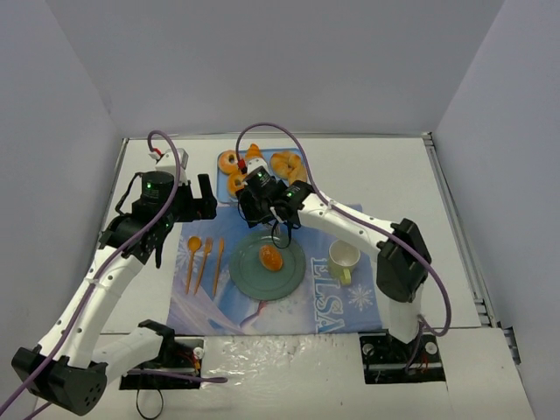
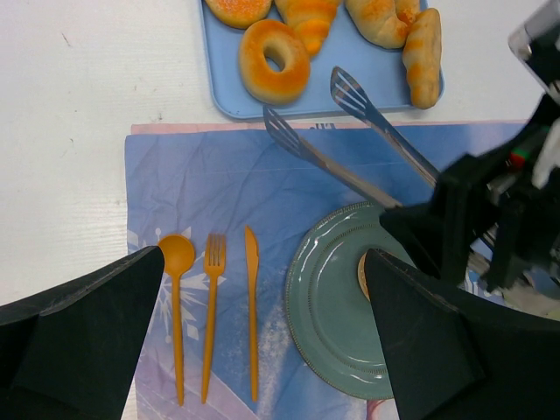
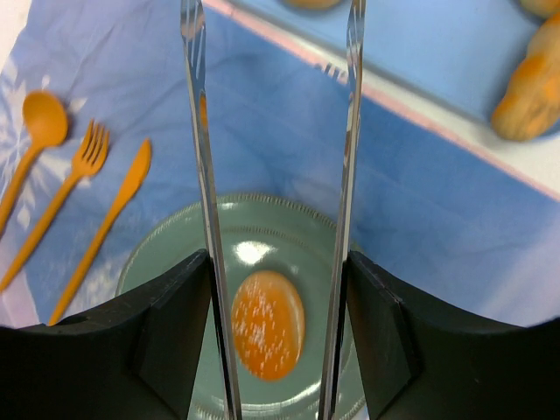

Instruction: Place the bread

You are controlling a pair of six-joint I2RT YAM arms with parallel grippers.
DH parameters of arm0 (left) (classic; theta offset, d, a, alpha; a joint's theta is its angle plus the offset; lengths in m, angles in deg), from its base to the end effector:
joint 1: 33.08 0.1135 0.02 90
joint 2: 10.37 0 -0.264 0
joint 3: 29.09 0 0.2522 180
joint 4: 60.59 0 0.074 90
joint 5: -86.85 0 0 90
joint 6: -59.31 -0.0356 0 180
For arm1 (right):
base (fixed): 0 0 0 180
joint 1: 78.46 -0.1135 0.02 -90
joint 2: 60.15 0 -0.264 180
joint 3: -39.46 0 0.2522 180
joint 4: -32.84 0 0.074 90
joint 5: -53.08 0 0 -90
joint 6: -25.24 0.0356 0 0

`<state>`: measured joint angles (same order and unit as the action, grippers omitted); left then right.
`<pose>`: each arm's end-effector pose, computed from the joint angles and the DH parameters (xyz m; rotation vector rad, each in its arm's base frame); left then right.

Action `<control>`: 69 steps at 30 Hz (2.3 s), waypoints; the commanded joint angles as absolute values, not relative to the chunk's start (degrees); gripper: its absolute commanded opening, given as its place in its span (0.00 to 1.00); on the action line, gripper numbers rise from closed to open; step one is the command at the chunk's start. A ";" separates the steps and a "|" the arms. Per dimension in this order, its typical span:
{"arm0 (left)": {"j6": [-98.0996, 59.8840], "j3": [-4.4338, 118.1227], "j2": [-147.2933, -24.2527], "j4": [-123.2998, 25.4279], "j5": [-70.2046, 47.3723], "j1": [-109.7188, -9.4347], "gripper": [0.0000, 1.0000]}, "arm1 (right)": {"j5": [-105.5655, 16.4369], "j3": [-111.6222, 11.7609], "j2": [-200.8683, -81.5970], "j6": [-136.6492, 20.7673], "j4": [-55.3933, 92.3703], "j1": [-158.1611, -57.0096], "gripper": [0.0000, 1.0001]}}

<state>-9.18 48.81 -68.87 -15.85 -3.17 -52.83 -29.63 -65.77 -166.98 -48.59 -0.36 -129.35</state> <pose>0.2061 -0.0740 0.3755 -0.0312 2.0429 -0.4559 0.2800 0.3372 0.2968 -0.5919 2.1412 0.5233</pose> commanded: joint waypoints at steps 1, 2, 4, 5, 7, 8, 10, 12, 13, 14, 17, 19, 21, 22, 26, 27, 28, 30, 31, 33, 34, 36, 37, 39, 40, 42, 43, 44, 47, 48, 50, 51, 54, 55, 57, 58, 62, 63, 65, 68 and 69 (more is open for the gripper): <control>-9.51 49.89 -67.94 -18.80 -3.15 -52.59 0.97 | -26.07 -75.81 -170.87 -48.56 1.53 -127.17 0.57; -9.51 49.89 -67.97 -18.83 -3.15 -52.59 0.97 | -25.65 -77.15 -172.31 -48.38 1.51 -126.91 0.57; -9.51 49.80 -68.02 -18.88 -3.15 -52.59 0.97 | -25.33 -79.50 -174.76 -48.06 1.24 -126.01 0.58; -9.51 49.86 -68.13 -18.88 -3.15 -52.54 0.97 | -25.64 -80.45 -175.55 -48.00 1.14 -125.64 0.58; -9.51 49.89 -68.25 -18.83 -3.15 -52.55 0.97 | -26.28 -82.09 -176.99 -47.97 1.07 -124.91 0.59; -9.51 49.89 -68.28 -18.80 -3.15 -52.59 0.97 | -26.61 -82.85 -177.68 -47.97 1.07 -124.55 0.59; -9.51 49.89 -68.29 -18.83 -3.15 -52.59 0.97 | -27.20 -83.67 -178.60 -47.97 1.01 -123.97 0.59; -9.51 49.80 -68.29 -18.88 -3.15 -52.50 0.97 | -27.52 -84.25 -179.42 -47.88 0.98 -123.46 0.59; -9.47 49.80 -68.32 -18.88 -3.15 -52.53 0.97 | -27.71 -84.44 -179.80 -47.88 1.01 -123.36 0.59; -9.44 49.80 -68.35 -18.88 -3.15 -52.56 0.97 | -27.90 -84.63 -180.18 -47.88 1.04 -123.27 0.59; -9.42 49.80 -68.50 -18.97 -3.15 -52.59 0.97 | -28.49 -85.16 -180.98 -47.81 1.01 -123.19 0.59; -9.42 49.80 -68.55 -18.89 -3.15 -52.59 0.97 | -28.90 -85.29 -181.32 -47.71 1.07 -123.27 0.58; -9.42 49.80 -68.55 -18.89 -3.15 -52.59 0.97 | -29.19 -85.39 -181.53 -47.70 1.07 -123.37 0.58; -9.42 49.80 -68.55 -18.97 -3.15 -52.59 0.97 | -29.28 -85.48 -181.62 -47.62 1.15 -123.46 0.58; -9.42 49.80 -68.51 -18.97 -3.15 -52.59 0.97 | -29.39 -85.48 -181.68 -47.62 1.07 -124.03 0.58; -9.42 49.80 -68.46 -18.97 -3.15 -52.59 0.97 | -29.37 -85.48 -181.70 -47.62 1.07 -124.07 0.58; -9.42 49.80 -68.46 -19.00 -3.15 -52.59 0.97 | -29.39 -85.45 -181.79 -47.62 1.07 -124.10 0.58; -9.42 49.80 -68.46 -19.00 -3.15 -52.53 0.97 | -29.45 -85.27 -181.97 -47.56 1.07 -124.22 0.58; -9.42 49.80 -68.46 -19.01 -3.15 -52.54 0.97 | -29.49 -85.18 -182.00 -47.49 1.07 -124.25 0.58; -9.42 49.80 -68.55 -18.98 -3.15 -52.59 0.97 | -29.63 -85.21 -182.08 -47.35 0.99 -124.35 0.58; -9.42 49.80 -68.55 -19.05 -3.15 -52.59 0.97 | -29.63 -85.21 -182.21 -47.35 1.05 -124.41 0.58; -9.42 49.80 -68.52 -18.97 -3.15 -52.59 0.97 | -29.78 -85.30 -182.47 -47.35 1.13 -124.51 0.58; -9.42 49.80 -68.47 -18.97 -3.15 -52.59 0.97 | -29.88 -85.30 -182.70 -47.35 1.11 -124.55 0.58; -9.42 49.80 -68.38 -19.06 -3.15 -52.59 0.97 | -29.98 -85.39 -183.12 -47.27 1.07 -124.69 0.58; -9.42 49.80 -68.46 -19.06 -3.15 -52.59 0.97 | -30.07 -85.39 -183.29 -47.35 1.15 -124.69 0.58; -9.42 49.80 -68.36 -19.01 -3.15 -52.59 0.97 | -30.07 -85.39 -183.64 -47.30 1.10 -124.74 0.58; -9.42 49.80 -68.31 -18.98 -3.15 -52.59 0.97 | -30.07 -85.39 -183.81 -47.28 1.08 -124.76 0.58; -9.42 49.80 -68.29 -18.97 -3.15 -52.59 0.97 | -30.15 -85.39 -183.98 -47.27 1.07 -124.76 0.58; -9.42 49.80 -68.29 -18.97 -3.15 -52.59 0.97 | -30.52 -85.48 -184.44 -47.27 1.07 -124.78 0.58; -9.42 49.80 -68.28 -18.96 -3.15 -52.59 0.97 | -30.60 -85.49 -184.52 -47.27 1.07 -124.78 0.58; -9.42 49.80 -68.20 -18.92 -3.15 -52.59 0.97 | -30.68 -85.57 -184.64 -47.27 1.07 -124.86 0.58; -9.44 49.80 -68.20 -18.97 -3.15 -52.59 0.97 | -30.70 -85.57 -184.66 -47.25 1.07 -124.93 0.57; -9.51 49.80 -68.19 -18.89 -3.15 -52.59 0.97 | -30.77 -85.57 -184.51 -47.26 1.07 -125.32 0.57; -9.51 49.80 -68.14 -18.94 -3.15 -52.59 0.97 | -30.77 -85.57 -184.46 -47.27 1.07 -125.41 0.57; -9.51 49.88 -68.11 -18.97 -3.15 -52.51 0.97 | -30.70 -85.57 -184.35 -47.27 1.07 -125.55 0.57; -9.51 49.85 -68.11 -18.93 -3.15 -52.50 0.97 | -30.68 -85.53 -184.30 -47.23 1.07 -125.57 0.57; -9.51 49.89 -68.04 -18.90 -3.15 -52.59 0.97 | -30.63 -85.12 -183.76 -47.16 1.13 -125.98 0.57; -9.51 49.86 -68.02 -18.91 -3.15 -52.56 0.97 | -30.44 -85.04 -183.56 -47.18 1.15 -126.17 0.57; -9.51 49.84 -68.02 -18.97 -3.15 -52.54 0.97 | -30.00 -85.17 -183.51 -47.18 1.09 -126.29 0.57; -9.50 49.88 -68.01 -18.88 -3.15 -52.59 0.97 | -29.98 -85.57 -183.99 -47.17 0.98 -126.10 0.57; -9.46 49.84 -67.93 -18.88 -3.15 -52.59 0.97 | -30.03 -85.61 -184.04 -47.13 0.98 -126.10 0.57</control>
